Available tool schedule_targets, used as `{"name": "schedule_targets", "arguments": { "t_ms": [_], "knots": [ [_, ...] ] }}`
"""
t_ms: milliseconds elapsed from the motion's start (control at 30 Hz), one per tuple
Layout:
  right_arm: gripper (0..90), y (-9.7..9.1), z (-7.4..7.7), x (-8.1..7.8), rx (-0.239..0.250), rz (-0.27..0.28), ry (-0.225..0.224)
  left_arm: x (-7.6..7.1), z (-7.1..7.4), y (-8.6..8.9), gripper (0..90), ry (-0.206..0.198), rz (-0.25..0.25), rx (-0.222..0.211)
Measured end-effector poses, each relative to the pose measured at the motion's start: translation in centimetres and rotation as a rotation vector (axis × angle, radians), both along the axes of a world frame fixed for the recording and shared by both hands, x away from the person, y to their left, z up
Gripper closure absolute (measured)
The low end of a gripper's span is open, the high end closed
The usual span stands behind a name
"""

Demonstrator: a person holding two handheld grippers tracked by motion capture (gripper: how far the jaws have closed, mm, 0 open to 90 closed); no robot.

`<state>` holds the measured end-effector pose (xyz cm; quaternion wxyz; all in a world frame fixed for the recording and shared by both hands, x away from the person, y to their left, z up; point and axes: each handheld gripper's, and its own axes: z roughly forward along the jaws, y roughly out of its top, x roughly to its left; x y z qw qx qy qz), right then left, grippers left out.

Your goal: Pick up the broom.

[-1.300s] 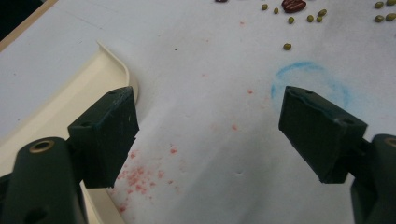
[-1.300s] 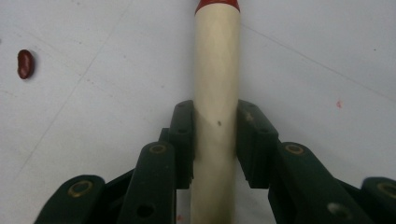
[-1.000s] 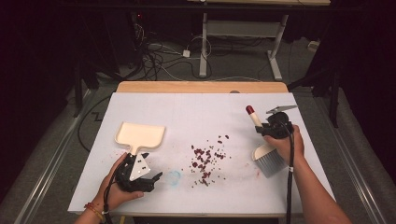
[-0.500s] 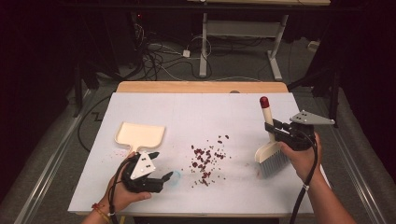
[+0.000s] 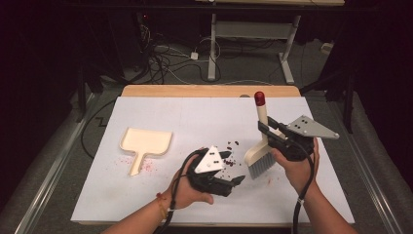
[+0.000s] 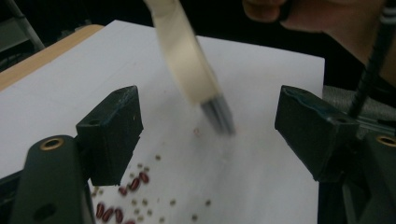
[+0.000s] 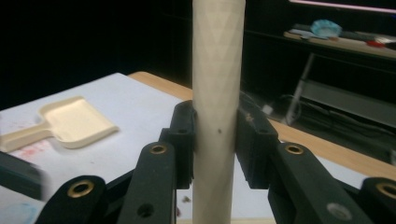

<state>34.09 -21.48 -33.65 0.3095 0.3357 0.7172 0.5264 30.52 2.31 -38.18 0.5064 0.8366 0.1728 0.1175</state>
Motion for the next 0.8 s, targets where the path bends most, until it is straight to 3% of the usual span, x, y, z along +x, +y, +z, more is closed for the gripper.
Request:
{"name": "schedule_targets", "arguments": {
  "t_ms": [167,233,367,667,767,800],
  "knots": [
    [70.9,1.6,-0.1,-0.8,-0.007,0.025,-0.026,1.3,-0.5,-1.9,25.5,0.019,0.046,-0.019],
    [70.8,2.2,-0.3,-1.1,-0.011,0.044,-0.020,1.8,-0.8,-2.0,33.3,0.038,0.061,-0.036],
    [70.8,2.5,-0.6,-1.4,-0.013,0.053,-0.012,2.4,-1.1,-1.8,39.5,0.061,0.056,-0.059],
    [70.7,3.5,-0.5,-2.4,-0.026,0.079,-0.048,2.8,-2.0,-0.9,59.0,0.043,0.117,-0.052],
    [70.4,3.4,-0.4,-2.5,-0.027,0.088,-0.047,2.9,-1.8,-0.2,63.9,0.027,0.113,-0.022],
    [69.9,3.1,-0.5,-2.4,-0.014,0.123,-0.032,2.8,-1.7,0.1,64.9,0.020,0.117,0.000]
  ]
}}
